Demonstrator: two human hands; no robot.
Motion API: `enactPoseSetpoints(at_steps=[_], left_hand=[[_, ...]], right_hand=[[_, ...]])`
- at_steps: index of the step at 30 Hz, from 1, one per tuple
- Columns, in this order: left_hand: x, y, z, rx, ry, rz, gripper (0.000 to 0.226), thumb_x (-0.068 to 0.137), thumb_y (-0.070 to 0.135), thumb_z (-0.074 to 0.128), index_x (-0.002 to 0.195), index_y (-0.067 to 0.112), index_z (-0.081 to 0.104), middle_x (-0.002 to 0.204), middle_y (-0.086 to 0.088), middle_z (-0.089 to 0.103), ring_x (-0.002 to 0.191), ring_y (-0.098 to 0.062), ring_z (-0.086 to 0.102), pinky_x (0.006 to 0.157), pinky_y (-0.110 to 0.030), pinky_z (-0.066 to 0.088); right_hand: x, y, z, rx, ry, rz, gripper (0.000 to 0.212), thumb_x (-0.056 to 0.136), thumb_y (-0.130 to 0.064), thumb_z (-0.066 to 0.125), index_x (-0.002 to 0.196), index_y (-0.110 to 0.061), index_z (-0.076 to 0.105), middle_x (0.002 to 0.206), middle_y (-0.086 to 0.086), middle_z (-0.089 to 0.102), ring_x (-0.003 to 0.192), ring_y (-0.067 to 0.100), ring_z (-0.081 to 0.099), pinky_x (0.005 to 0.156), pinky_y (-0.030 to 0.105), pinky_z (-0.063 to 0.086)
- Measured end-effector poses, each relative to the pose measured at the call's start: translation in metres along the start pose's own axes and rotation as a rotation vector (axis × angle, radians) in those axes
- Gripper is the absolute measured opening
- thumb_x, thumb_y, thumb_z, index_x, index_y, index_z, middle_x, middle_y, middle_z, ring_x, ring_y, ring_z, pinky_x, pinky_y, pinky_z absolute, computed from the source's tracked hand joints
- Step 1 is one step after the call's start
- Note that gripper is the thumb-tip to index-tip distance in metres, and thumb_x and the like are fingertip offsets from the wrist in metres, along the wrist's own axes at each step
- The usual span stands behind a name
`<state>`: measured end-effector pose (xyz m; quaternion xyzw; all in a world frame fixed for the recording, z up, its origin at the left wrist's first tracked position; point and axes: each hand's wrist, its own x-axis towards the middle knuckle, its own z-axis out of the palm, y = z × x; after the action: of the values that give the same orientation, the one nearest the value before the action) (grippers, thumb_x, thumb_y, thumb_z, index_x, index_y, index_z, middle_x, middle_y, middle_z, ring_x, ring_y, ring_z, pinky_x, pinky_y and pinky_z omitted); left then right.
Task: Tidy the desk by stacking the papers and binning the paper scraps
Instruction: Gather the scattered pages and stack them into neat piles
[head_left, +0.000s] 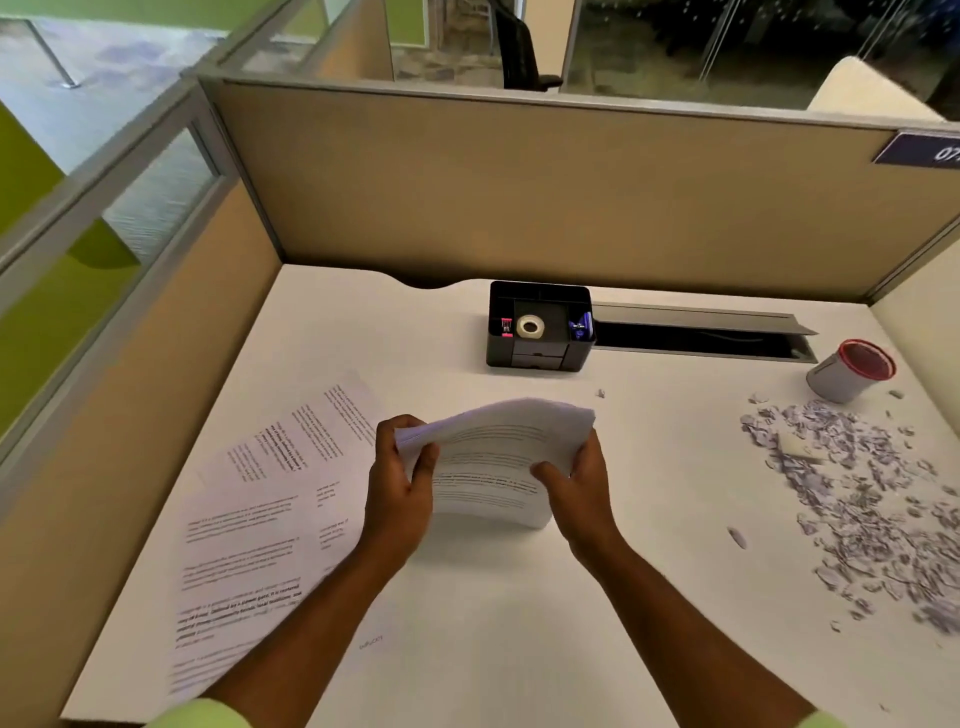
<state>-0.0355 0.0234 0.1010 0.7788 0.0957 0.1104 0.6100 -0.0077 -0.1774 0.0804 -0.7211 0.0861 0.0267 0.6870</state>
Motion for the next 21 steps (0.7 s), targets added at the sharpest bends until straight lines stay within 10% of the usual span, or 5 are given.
enactPoseSetpoints(at_steps=[21], left_hand=[[0.007, -0.016, -0.001, 0.029, -0.091, -0.126, 0.028, 0.101, 0.026, 0.047, 0.129, 0.025, 0.042, 0.116, 0.005, 0.059, 0.107, -0.001, 0.057, 0.083, -0.009, 0.047]], right_hand=[[0.002, 0.016, -0.002, -0.062, 0.028, -0.032, 0.042, 0.092, -0.017, 0.076, 0.13, -0.025, 0.058, 0.116, -0.007, 0.071, 0.109, 0.011, 0.067, 0.089, 0.031, 0.059]])
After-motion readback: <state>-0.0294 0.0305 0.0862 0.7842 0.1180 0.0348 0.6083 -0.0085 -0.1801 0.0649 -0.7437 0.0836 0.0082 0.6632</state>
